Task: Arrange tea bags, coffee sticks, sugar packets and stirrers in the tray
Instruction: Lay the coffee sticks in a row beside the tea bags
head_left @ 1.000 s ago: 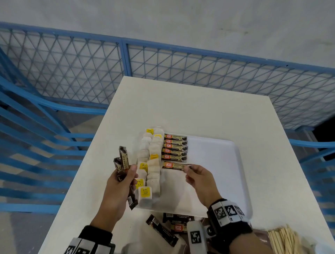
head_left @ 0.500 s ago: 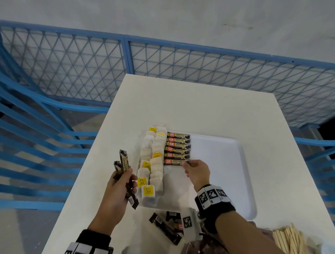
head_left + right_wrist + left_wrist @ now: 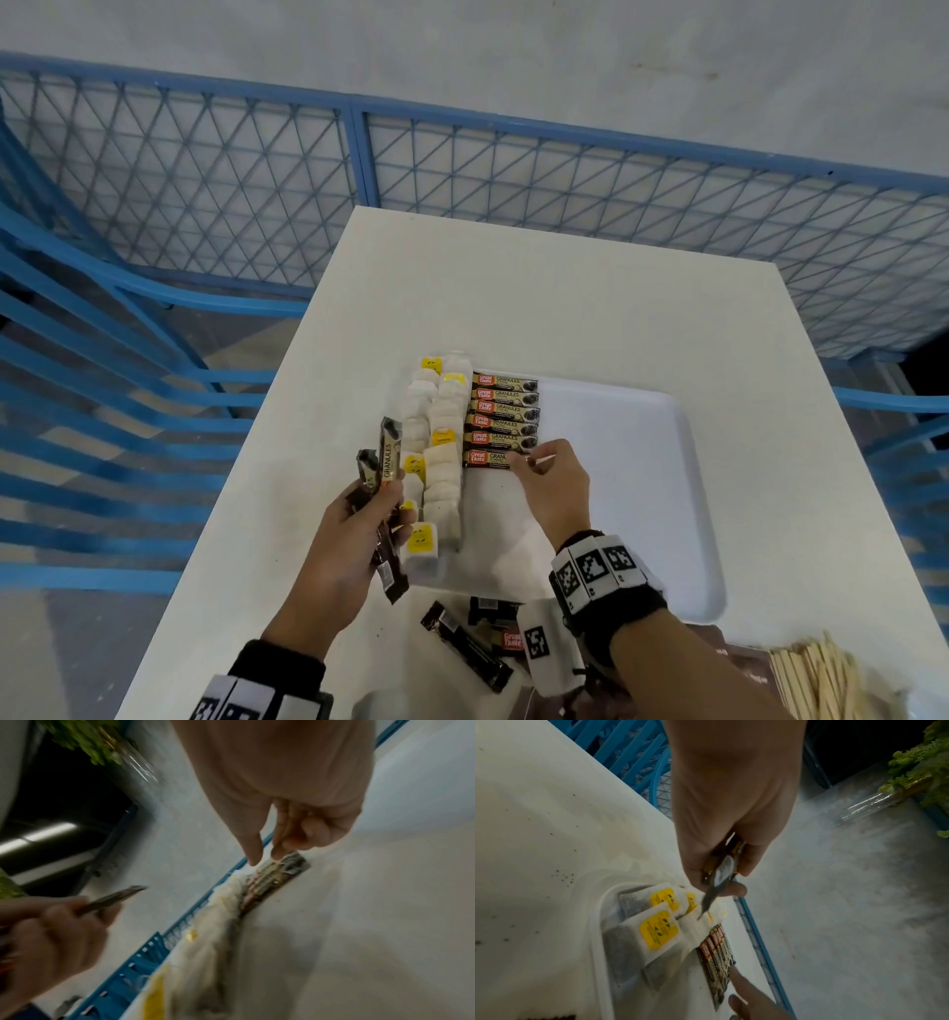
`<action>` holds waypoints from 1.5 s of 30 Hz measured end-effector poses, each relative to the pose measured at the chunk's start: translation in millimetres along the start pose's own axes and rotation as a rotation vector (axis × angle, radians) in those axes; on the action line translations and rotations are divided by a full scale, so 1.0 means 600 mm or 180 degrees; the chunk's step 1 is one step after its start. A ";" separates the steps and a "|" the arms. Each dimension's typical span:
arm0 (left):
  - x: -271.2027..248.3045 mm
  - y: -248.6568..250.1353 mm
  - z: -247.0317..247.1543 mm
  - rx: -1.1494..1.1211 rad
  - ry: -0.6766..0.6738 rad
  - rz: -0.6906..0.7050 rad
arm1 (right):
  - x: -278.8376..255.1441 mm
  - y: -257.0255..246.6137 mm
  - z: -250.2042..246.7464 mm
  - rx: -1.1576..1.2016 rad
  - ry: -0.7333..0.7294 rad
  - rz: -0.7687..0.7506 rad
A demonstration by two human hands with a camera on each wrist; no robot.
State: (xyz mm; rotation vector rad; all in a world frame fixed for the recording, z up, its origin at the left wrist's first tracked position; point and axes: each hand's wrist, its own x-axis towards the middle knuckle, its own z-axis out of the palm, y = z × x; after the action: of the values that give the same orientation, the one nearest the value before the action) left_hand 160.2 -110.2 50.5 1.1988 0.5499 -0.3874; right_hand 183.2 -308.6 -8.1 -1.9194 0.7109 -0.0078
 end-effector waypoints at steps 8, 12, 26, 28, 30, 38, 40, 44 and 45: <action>-0.018 0.000 0.023 0.0769 -0.0446 0.0312 | -0.067 -0.071 -0.002 0.0432 -0.1309 -0.0582; -0.027 0.002 0.027 0.0842 -0.0452 0.0370 | -0.075 -0.091 -0.020 0.0574 -0.1323 -0.0601; -0.015 0.004 0.015 0.0811 -0.0044 0.0584 | -0.086 -0.046 -0.086 0.1255 -0.2008 0.0006; -0.016 0.000 0.014 0.0908 -0.0073 0.0583 | -0.084 -0.037 -0.088 0.1208 -0.1926 0.0067; -0.016 -0.006 0.014 0.0989 -0.0100 0.0555 | -0.081 -0.029 -0.088 0.1254 -0.1773 0.0135; -0.020 -0.015 -0.023 0.0678 0.0014 -0.0151 | -0.043 0.007 -0.092 0.0522 -0.0996 0.0267; -0.021 -0.013 -0.031 0.0611 0.0020 -0.0289 | -0.034 0.015 -0.086 0.0427 -0.0890 0.0293; -0.020 -0.012 -0.030 0.0507 -0.0018 -0.0361 | -0.012 0.027 -0.063 0.0298 -0.0733 0.0392; -0.019 -0.011 -0.028 0.0437 -0.0029 -0.0361 | -0.008 0.029 -0.057 0.0298 -0.0700 0.0426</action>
State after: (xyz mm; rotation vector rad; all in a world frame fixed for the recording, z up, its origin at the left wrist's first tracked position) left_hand 143.8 -96.7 47.8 1.3003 0.5926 -0.5338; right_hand 160.5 -339.7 -5.2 -1.7479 0.6763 0.2460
